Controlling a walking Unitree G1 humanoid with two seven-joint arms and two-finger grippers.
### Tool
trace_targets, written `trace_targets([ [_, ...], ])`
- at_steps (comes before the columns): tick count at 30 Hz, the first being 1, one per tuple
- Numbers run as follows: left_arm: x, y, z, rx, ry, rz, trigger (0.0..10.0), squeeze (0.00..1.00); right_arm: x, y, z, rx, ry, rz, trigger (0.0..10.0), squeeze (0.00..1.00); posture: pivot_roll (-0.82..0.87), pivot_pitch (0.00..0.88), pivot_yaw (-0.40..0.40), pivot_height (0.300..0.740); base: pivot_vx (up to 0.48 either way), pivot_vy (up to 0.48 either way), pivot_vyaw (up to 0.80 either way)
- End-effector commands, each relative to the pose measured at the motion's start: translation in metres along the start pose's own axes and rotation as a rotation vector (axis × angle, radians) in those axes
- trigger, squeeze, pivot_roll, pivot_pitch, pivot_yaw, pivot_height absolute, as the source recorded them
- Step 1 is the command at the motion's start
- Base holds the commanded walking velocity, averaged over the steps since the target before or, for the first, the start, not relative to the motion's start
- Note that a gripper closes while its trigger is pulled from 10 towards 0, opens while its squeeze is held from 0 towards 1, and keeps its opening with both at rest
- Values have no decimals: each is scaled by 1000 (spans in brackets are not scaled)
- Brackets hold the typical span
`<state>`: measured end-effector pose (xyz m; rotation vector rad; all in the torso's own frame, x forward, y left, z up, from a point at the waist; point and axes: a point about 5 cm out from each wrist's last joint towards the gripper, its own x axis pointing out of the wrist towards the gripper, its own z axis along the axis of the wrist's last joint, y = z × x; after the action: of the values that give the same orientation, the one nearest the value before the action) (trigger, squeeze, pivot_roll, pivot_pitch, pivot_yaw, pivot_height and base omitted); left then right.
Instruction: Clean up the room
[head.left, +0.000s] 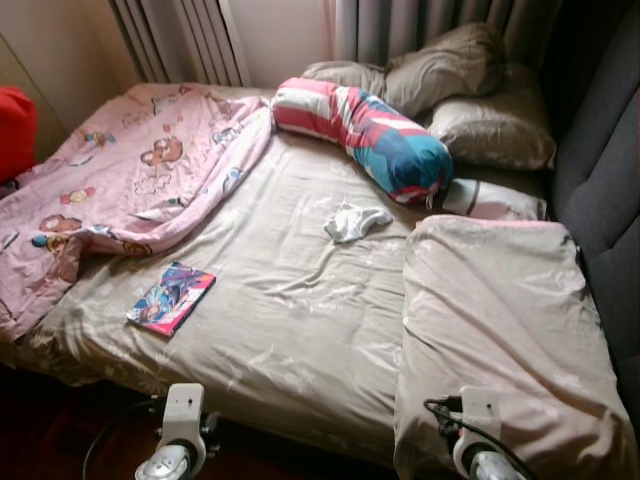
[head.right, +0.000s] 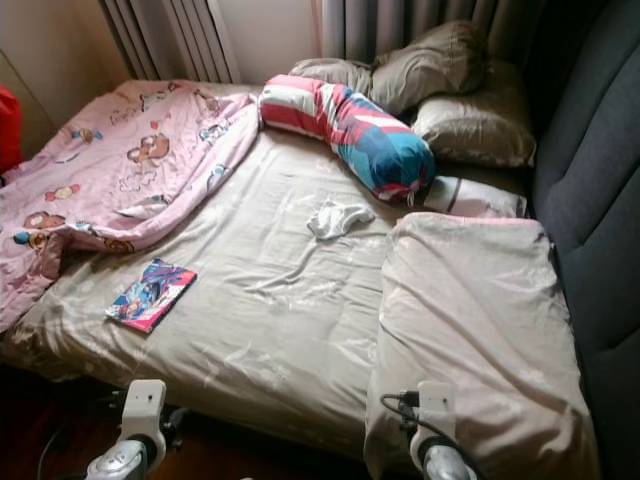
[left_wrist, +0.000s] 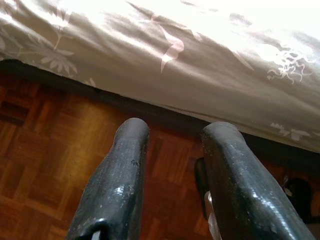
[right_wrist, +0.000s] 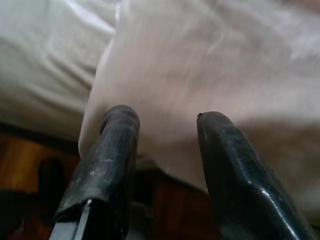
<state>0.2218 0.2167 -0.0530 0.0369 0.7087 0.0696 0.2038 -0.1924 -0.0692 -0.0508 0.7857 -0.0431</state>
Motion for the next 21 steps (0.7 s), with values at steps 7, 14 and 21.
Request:
trace_targets([
  [7,-8,5,-29,-7,128,36,10000,0,-8,11,-29,-88,95,46,10000,0,-66,62,46,740,0,0,0],
  [14,-13,14,-38,-7,170,52,10000,0,-12,17,-39,-94,124,61,10000,0,-80,74,40,740,0,189,0],
  [21,-13,5,-42,-15,195,40,10000,0,-11,2,-35,-112,118,33,10000,0,-86,79,13,740,0,272,0],
])
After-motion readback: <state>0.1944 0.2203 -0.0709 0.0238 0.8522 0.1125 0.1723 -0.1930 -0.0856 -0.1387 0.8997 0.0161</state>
